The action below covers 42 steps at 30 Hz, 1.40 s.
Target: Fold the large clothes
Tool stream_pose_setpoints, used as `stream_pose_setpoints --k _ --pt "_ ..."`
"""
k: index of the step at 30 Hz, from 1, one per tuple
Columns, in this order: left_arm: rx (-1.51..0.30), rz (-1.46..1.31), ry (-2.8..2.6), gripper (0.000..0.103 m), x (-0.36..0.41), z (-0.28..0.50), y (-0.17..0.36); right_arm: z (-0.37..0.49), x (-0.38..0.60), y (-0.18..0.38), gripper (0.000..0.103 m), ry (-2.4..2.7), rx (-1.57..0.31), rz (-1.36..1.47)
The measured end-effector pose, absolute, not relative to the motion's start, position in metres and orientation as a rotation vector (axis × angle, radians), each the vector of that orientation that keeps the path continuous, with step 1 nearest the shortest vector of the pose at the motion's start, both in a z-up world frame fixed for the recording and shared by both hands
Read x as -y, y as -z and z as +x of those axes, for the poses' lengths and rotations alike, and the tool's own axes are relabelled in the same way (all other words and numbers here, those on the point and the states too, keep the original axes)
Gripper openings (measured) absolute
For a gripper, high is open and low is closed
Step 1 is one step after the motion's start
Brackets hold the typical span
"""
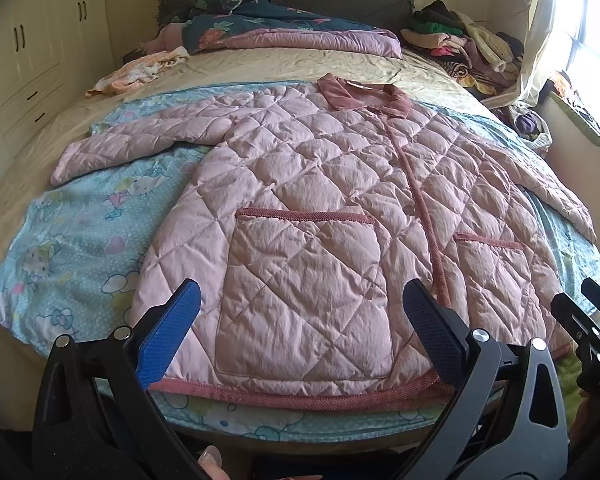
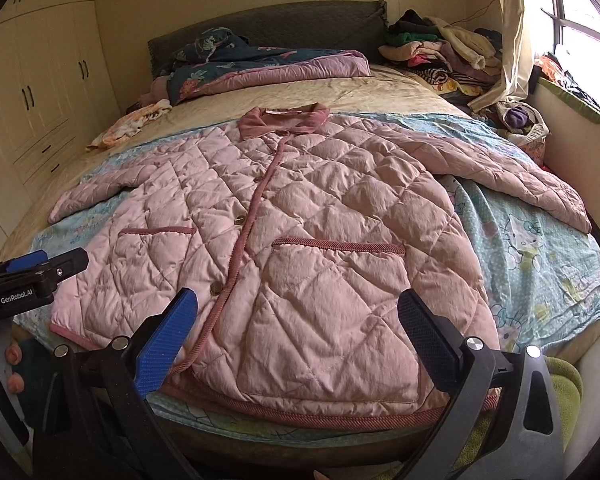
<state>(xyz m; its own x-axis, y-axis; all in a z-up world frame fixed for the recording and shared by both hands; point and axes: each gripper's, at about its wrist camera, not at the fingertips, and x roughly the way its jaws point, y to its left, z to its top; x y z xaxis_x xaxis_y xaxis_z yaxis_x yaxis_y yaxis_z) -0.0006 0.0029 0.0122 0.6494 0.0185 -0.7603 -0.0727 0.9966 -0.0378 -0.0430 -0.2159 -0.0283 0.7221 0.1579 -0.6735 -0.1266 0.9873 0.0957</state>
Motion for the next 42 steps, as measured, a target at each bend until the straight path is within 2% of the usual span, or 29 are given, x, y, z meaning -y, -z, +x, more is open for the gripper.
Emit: stream_pose_setpoints --k 42 --pt "-0.861 -0.053 -0.072 0.095 -0.019 0.010 -0.014 -0.032 0.214 0.027 0.099 -0.169 -0.765 0.053"
